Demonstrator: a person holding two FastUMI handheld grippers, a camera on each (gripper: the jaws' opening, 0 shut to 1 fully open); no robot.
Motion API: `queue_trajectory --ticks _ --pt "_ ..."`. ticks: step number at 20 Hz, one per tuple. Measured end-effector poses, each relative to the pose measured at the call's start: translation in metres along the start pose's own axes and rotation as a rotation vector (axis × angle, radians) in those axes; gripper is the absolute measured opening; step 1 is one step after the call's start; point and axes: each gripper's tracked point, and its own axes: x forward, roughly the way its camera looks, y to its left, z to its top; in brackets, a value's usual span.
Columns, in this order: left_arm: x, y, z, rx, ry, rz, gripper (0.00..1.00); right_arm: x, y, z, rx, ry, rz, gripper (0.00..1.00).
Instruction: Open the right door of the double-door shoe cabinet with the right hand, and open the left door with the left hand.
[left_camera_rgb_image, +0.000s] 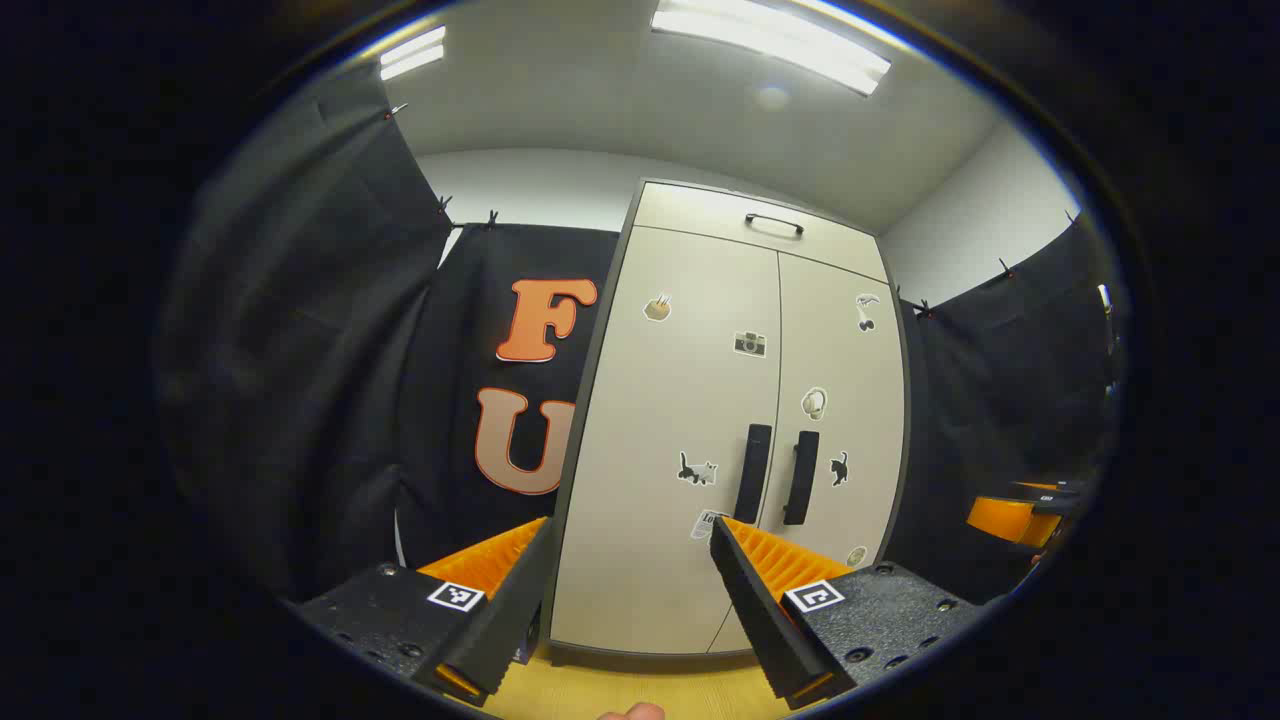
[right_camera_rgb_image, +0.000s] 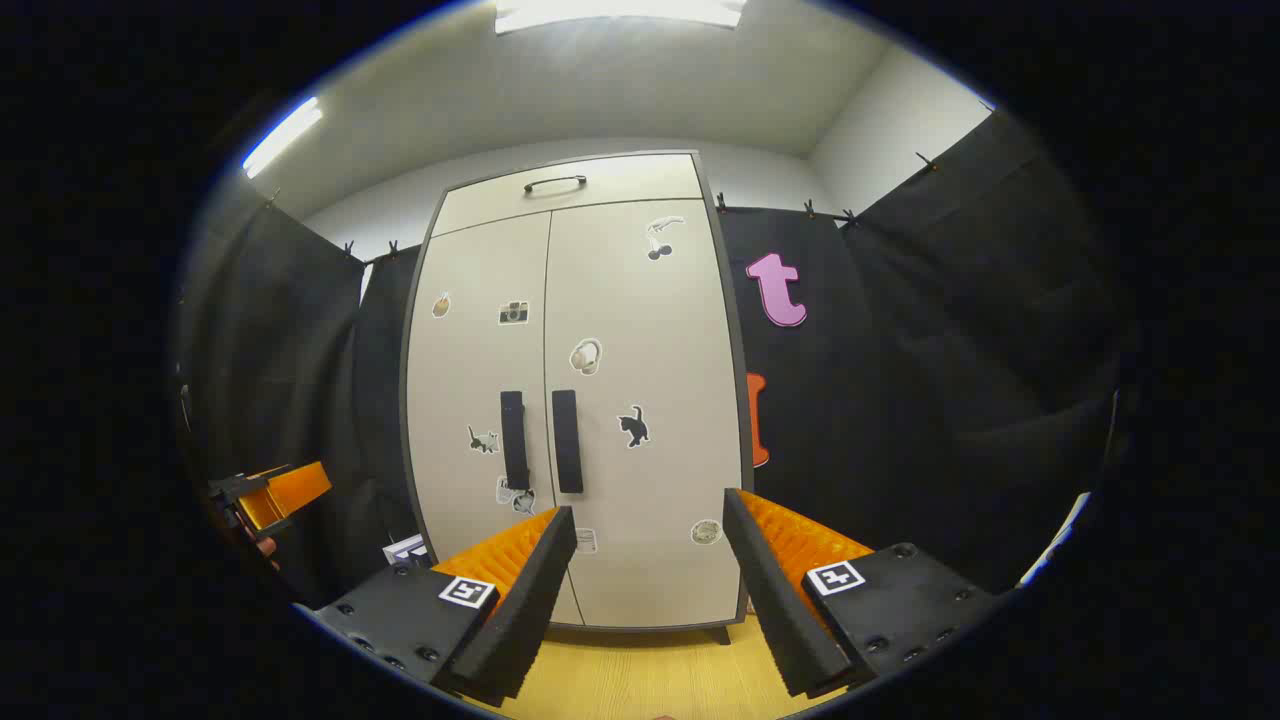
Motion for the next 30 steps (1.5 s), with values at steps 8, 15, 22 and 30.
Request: queue_trajectory --ticks 8,15,22,30 --pt "0.000 -0.001 -0.002 -0.002 0.006 -0.005 0.94 -0.002 0.000 0.001 0.001 -0.007 -0.003 0.98" --pt "0.000 0.000 0.000 -0.003 0.002 -0.004 0.94 -0.003 0.001 0.004 0.005 -0.022 -0.007 0.98" --pt "0.001 0.005 -0.005 -0.011 0.013 0.007 0.94 0.016 0.022 0.029 0.028 -0.058 0.048 0.97" --pt "-0.004 0.019 -0.006 -0.010 0.008 0.045 0.94 0.099 0.066 0.062 -0.024 -0.058 0.120 0.97"
